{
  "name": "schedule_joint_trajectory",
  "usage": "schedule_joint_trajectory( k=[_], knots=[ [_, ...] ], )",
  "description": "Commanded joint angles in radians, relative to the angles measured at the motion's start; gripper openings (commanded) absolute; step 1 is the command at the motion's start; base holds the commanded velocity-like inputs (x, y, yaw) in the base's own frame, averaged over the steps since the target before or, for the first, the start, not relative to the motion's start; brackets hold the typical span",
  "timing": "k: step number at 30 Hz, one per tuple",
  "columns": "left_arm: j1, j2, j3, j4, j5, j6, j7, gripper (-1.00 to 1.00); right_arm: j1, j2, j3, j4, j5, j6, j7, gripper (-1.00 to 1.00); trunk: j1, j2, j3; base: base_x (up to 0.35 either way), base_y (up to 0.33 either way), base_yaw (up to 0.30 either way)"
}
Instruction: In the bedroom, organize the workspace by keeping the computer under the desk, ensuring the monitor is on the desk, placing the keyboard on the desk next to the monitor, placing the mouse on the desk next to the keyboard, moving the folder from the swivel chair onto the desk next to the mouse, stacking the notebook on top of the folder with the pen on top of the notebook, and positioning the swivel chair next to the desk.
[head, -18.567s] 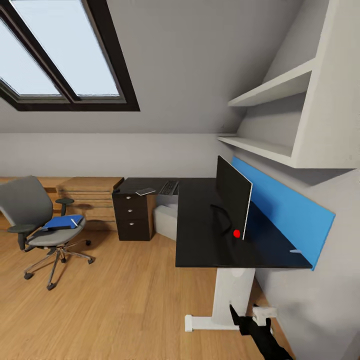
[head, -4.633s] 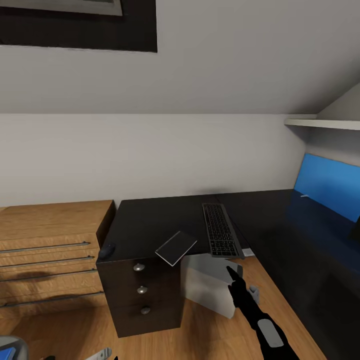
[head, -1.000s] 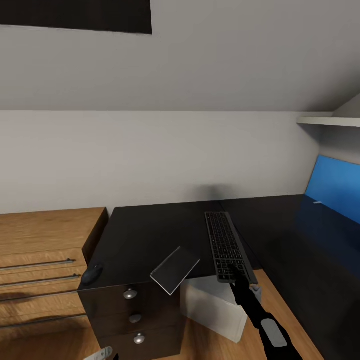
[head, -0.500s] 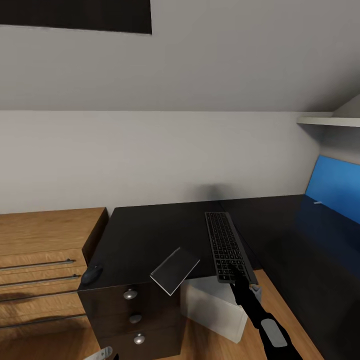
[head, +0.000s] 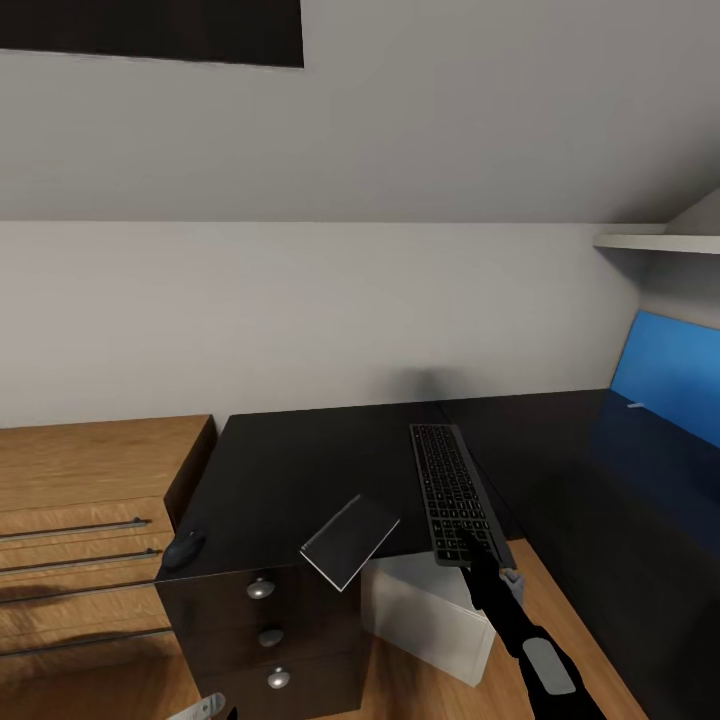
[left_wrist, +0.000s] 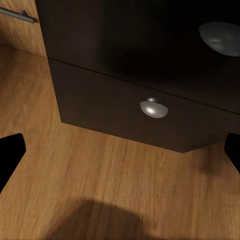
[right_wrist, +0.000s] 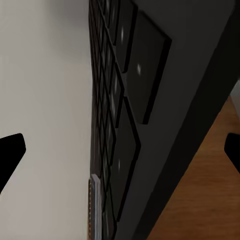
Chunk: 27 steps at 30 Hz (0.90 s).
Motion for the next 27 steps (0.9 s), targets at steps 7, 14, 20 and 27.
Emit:
schedule_joint_trajectory(
  k=[7, 14, 20, 27],
  knots=[
    [-0.001, 0.000, 0.000, 0.000, 0.009, -0.002, 0.001, 1.00, -0.002, 0.000, -0.006, -0.002, -0.006, 0.007, 0.004, 1.00, 0.000, -0.001, -0.001, 0.000, 0.000, 0.000],
    [0.000, 0.000, 0.000, 0.000, 0.009, -0.002, 0.001, 1.00, -0.002, 0.000, -0.006, -0.003, -0.006, 0.006, 0.008, 1.00, 0.000, -0.001, -0.001, 0.000, 0.000, 0.000],
    [0.000, 0.000, 0.000, 0.000, 0.009, -0.002, 0.001, 1.00, -0.002, -0.011, -0.006, -0.002, -0.006, 0.005, 0.007, 1.00, 0.000, -0.001, -0.001, 0.000, 0.000, 0.000],
    [0.000, 0.000, 0.000, 0.000, 0.009, -0.002, 0.001, 1.00, -0.002, -0.017, -0.006, -0.002, -0.006, 0.005, 0.006, -1.00, 0.000, -0.001, -0.001, 0.000, 0.000, 0.000]
  ],
)
